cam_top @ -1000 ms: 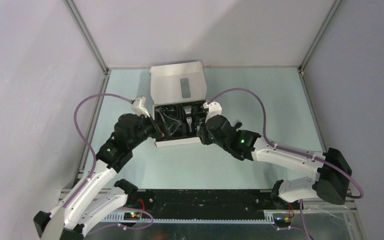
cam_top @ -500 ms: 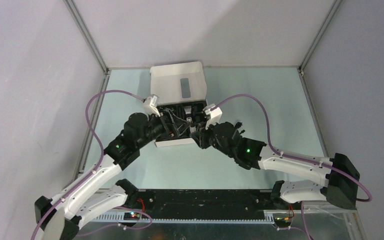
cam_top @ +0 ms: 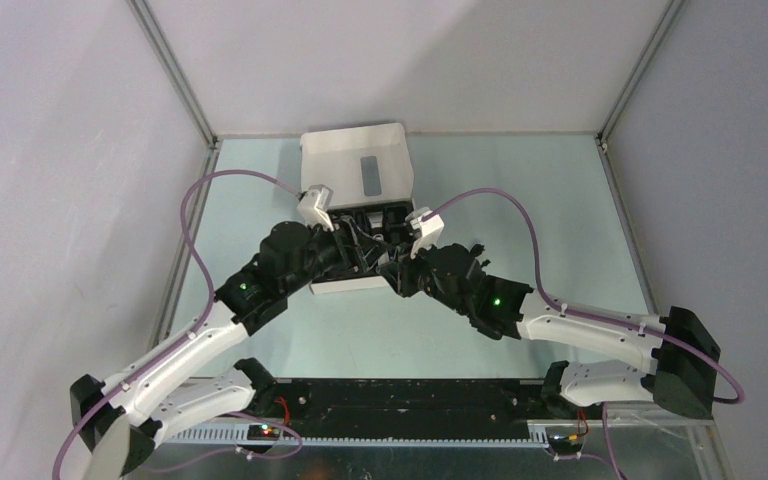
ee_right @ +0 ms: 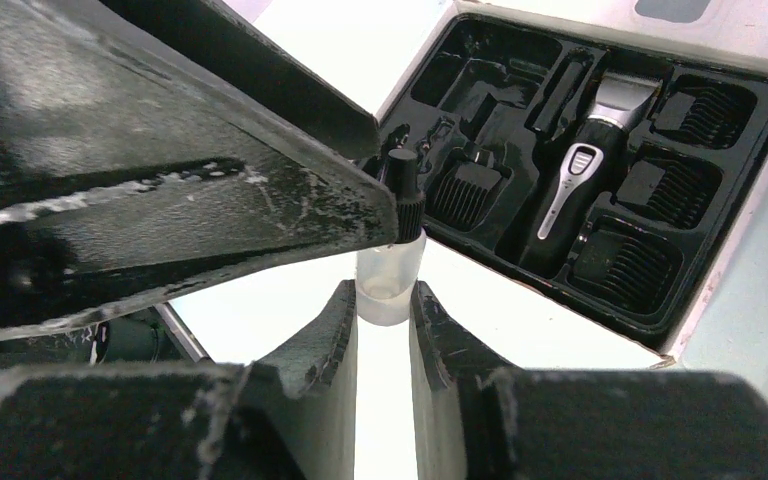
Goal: Sort the hair-cutting tools
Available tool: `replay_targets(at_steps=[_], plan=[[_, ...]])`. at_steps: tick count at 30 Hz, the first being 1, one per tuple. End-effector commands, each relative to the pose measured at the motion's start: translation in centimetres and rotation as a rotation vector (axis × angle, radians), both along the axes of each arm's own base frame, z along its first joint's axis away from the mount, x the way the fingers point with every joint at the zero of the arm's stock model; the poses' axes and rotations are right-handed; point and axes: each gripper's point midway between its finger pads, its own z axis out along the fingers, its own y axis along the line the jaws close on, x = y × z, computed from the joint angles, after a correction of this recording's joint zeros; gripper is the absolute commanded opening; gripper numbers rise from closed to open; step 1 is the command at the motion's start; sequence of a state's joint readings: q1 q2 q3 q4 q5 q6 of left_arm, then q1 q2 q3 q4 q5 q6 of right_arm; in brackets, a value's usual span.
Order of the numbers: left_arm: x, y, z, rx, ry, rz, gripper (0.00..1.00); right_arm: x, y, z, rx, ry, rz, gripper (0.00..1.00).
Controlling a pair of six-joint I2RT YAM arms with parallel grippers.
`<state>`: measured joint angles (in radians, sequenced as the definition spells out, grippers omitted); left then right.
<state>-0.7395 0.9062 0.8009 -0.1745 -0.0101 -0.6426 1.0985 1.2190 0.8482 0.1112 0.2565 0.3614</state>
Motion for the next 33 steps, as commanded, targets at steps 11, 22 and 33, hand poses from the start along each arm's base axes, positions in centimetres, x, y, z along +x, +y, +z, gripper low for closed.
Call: replay_targets(at_steps=[11, 22, 33], plan=[[0.5, -1.2, 0.1, 0.095, -0.040, -0.008, 0.50, 0.2, 0.3, 1.7, 0.047, -0.045, 0.004, 0.10], [1.3, 1.3, 0.0, 0.198, -0.045, 0.101, 0.28, 1.0, -0.8, 0.6, 0.002, -0.025, -0.053, 0.46], [4.4, 6.9, -3.1, 0.432, -0.007, 0.302, 0.25, 4.3, -12.9, -0.2, -0.125, 0.072, -0.386, 0.83]])
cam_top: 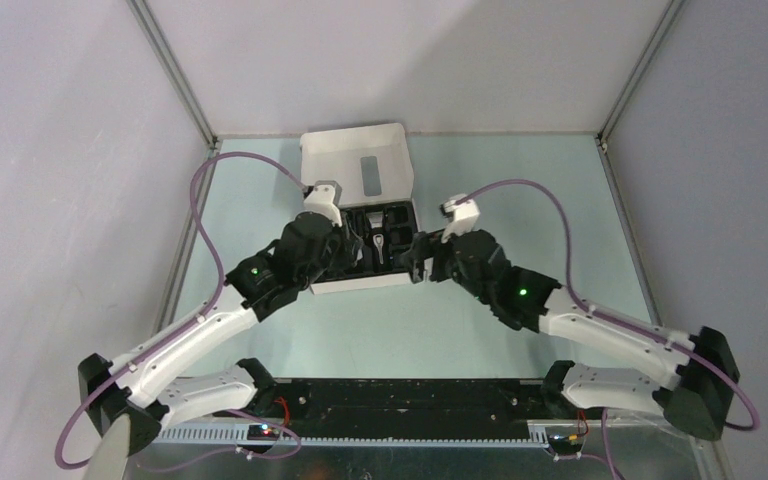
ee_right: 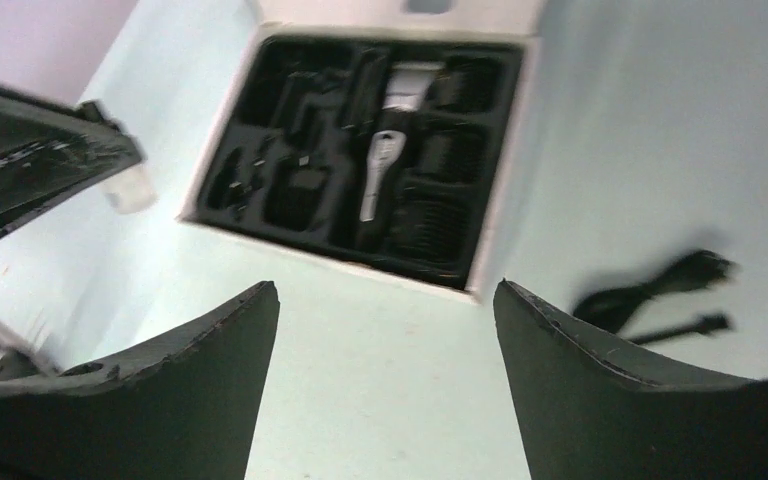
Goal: Sort the hair-cutting tools
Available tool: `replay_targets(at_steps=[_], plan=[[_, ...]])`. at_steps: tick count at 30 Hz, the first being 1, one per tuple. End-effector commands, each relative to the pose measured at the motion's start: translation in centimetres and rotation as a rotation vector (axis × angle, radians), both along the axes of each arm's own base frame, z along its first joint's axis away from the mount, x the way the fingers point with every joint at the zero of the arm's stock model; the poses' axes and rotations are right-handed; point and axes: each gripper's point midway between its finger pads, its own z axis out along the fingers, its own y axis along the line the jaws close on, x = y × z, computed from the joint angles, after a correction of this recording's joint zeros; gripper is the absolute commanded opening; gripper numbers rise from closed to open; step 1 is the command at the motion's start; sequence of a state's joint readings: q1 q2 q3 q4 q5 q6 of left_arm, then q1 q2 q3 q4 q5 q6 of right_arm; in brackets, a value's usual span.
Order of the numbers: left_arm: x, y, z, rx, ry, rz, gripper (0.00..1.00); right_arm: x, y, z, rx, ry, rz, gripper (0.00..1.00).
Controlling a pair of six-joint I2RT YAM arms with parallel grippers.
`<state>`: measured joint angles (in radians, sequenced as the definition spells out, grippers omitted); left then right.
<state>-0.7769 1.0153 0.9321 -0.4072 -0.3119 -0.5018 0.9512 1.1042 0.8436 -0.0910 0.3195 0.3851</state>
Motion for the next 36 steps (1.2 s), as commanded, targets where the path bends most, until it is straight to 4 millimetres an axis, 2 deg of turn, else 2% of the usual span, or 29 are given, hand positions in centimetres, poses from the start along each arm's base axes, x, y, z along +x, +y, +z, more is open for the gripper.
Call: replay_targets(at_steps=[1, 2, 3, 4, 7, 10, 14, 20, 23, 28, 36], plan=[[2.4, 3.8, -1.1, 0.108, -0.006, 0.139, 0.24, 0.9, -7.3, 0.9, -0.047, 0.012, -0.218, 0.84], [2.7, 4.3, -1.6, 0.116, 0.006, 0.156, 0.24, 1.0, -8.9, 0.4, -0.071, 0.033, -0.267, 0.84], [3.2, 5.3, -2.3, 0.131, 0.022, 0.193, 0.24, 1.1, -10.5, 1.1, -0.061, 0.017, -0.322, 0.85], [3.5, 5.7, -2.6, 0.137, 0.031, 0.211, 0.24, 1.0, -12.0, 0.7, -0.073, 0.040, -0.374, 0.86], [4.7, 7.4, -4.3, 0.170, 0.070, 0.271, 0.24, 0.6, -16.3, 1.1, -0.059, 0.045, -0.538, 0.87], [5.5, 8.0, -6.0, 0.211, 0.116, 0.296, 0.24, -0.5, -19.7, 1.2, -0.070, 0.046, -0.646, 0.88], [6.1, 8.7, -8.5, 0.277, 0.188, 0.320, 0.24, -1.8, -22.7, 1.4, -0.044, 0.010, -0.747, 0.91], [6.1, 9.3, -12.5, 0.360, 0.287, 0.338, 0.25, -3.3, -26.2, 1.3, 0.014, -0.057, -0.876, 0.95], [6.1, 9.8, -13.8, 0.405, 0.323, 0.356, 0.25, -3.9, -27.2, 1.2, 0.041, -0.072, -0.912, 0.96], [5.9, 10.5, -14.3, 0.461, 0.339, 0.368, 0.26, -4.5, -28.1, 1.5, 0.089, -0.100, -0.940, 0.96], [5.1, 10.7, -15.2, 0.490, 0.379, 0.354, 0.32, -4.4, -28.0, 1.3, 0.081, -0.099, -0.940, 0.97]])
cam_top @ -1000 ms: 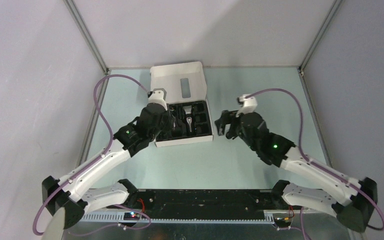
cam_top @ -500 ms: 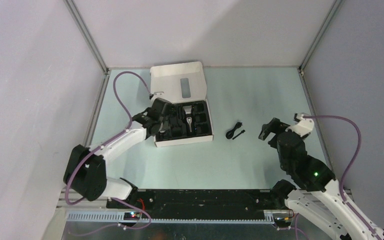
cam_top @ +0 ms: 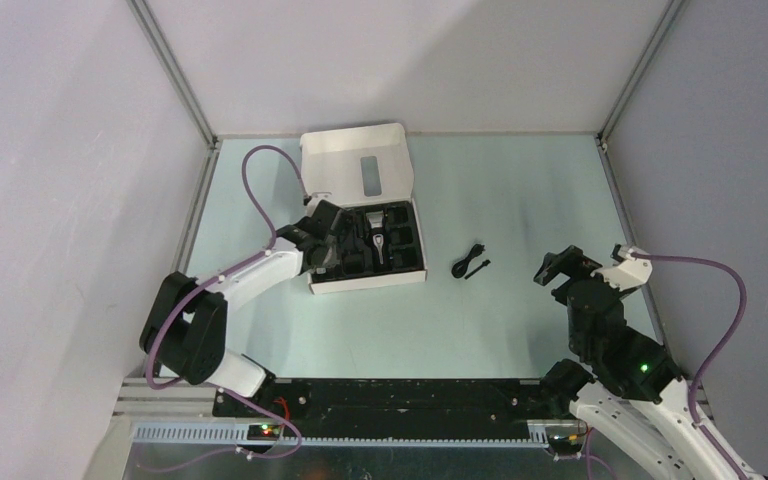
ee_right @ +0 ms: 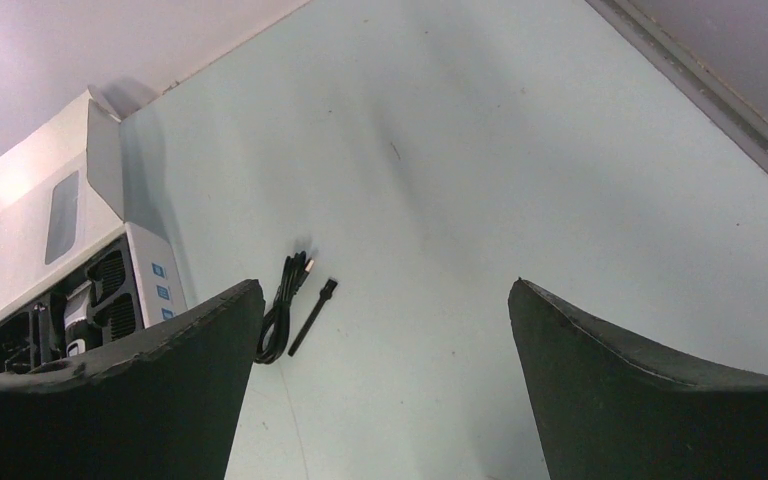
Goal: Sort the hair-cutting tools
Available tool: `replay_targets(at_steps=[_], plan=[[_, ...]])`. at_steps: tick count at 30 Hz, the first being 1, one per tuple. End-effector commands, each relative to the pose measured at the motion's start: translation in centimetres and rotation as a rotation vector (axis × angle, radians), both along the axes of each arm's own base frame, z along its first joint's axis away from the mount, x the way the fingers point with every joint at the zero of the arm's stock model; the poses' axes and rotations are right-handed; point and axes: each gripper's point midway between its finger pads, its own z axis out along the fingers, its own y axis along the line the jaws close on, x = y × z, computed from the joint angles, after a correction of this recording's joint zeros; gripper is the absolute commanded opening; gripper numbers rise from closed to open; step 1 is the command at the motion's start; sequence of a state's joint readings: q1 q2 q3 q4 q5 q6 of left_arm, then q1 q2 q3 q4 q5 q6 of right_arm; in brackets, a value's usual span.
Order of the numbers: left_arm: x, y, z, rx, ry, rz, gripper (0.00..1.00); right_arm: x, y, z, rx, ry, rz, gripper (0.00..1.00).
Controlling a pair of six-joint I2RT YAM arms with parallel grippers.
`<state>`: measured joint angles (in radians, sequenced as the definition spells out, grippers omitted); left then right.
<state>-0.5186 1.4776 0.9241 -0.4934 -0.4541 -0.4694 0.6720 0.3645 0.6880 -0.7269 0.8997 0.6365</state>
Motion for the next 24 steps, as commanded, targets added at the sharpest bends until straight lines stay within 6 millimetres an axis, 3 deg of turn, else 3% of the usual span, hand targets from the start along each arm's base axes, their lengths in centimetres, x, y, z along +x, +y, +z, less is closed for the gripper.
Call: replay_targets(at_steps=[1, 7, 10, 14, 17, 24], plan=[[-0.1, 0.8, 0.3, 0.057, 0.013, 0.009, 0.33, 0.1, -0.6, 0.4, 0.014, -0.025, -0.046, 0.97], [-0.3, 1.0, 1.1, 0.092, 0.007, 0.002, 0.45, 0.2, -0.5, 0.4, 0.014, -0.023, -0.046, 0.97], [-0.2, 1.0, 2.4, 0.087, -0.018, 0.003, 0.52, 0.2, -0.5, 0.4, 0.012, -0.021, -0.043, 0.97], [-0.4, 0.7, 4.2, 0.043, -0.048, -0.005, 0.54, 0.2, -0.4, 0.4, 0.012, -0.021, -0.043, 0.97], [-0.6, 0.5, 4.6, 0.018, -0.057, -0.012, 0.51, 0.3, -0.5, 0.4, 0.011, -0.021, -0.044, 0.97], [-0.2, 0.0, 3.6, 0.020, -0.026, -0.031, 0.32, 0.3, -0.3, 0.3, 0.009, -0.017, -0.037, 0.97]])
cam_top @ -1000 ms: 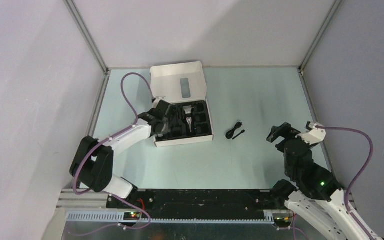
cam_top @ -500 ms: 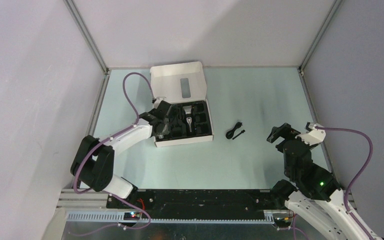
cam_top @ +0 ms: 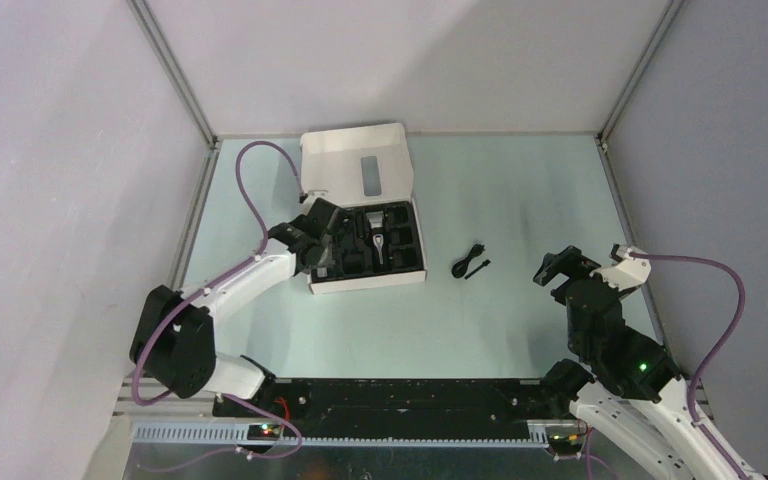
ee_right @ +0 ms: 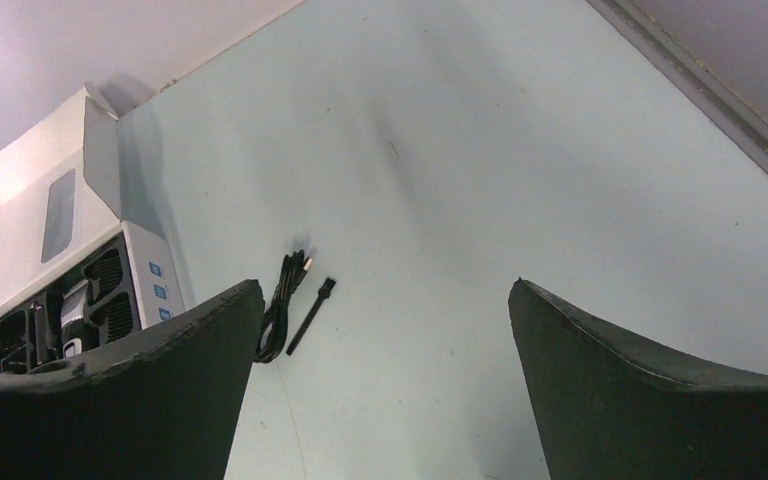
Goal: Sort the hair-cutting tools
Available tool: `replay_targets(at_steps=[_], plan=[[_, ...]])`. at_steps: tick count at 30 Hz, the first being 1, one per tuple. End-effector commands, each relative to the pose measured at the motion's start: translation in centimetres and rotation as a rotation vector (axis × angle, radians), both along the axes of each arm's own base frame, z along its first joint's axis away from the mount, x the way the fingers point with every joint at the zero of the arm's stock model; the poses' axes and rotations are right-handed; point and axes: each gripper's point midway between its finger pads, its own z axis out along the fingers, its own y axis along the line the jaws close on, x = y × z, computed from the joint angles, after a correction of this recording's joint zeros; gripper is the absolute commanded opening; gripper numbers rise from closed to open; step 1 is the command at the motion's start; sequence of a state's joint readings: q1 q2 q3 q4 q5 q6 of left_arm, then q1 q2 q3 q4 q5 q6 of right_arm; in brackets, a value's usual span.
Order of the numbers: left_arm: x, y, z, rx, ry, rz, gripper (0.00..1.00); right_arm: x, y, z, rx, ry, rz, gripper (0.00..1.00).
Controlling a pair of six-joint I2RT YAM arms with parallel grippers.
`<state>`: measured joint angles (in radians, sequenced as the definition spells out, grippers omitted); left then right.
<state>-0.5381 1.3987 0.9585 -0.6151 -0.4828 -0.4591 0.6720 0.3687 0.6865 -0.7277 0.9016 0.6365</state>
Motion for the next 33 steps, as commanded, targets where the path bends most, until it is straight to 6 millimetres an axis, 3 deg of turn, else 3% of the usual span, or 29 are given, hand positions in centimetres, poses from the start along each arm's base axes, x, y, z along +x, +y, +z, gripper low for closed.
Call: replay_targets(at_steps=[1, 7, 16, 24, 27, 29, 33], plan=[[1.3, -0.8, 0.7, -0.012, -0.010, -0.021, 0.29, 0.2, -0.3, 0.4, 0.014, -0.021, -0.035, 0.97], [1.7, -1.3, -0.7, -0.034, 0.038, -0.032, 0.22, 0.1, -0.4, 0.4, 0.017, -0.024, -0.036, 0.97], [0.9, -1.1, -3.4, -0.038, 0.134, -0.020, 0.20, 0.2, -0.3, 0.3, 0.013, -0.016, -0.034, 0.97], [0.3, -1.0, -3.8, -0.042, 0.163, -0.011, 0.19, 0.3, -0.1, 0.3, 0.010, -0.014, -0.023, 0.97], [0.6, -1.1, -2.6, -0.057, 0.129, -0.008, 0.19, 0.4, 0.2, 0.4, 0.001, -0.013, 0.002, 0.97], [1.0, -1.2, -0.7, -0.077, 0.079, -0.009, 0.26, 0.7, 0.9, 0.5, -0.011, -0.010, 0.038, 0.97], [1.8, -1.4, 5.3, -0.147, -0.085, -0.021, 0.47, 1.6, 3.0, 0.7, -0.034, 0.013, 0.132, 0.97]])
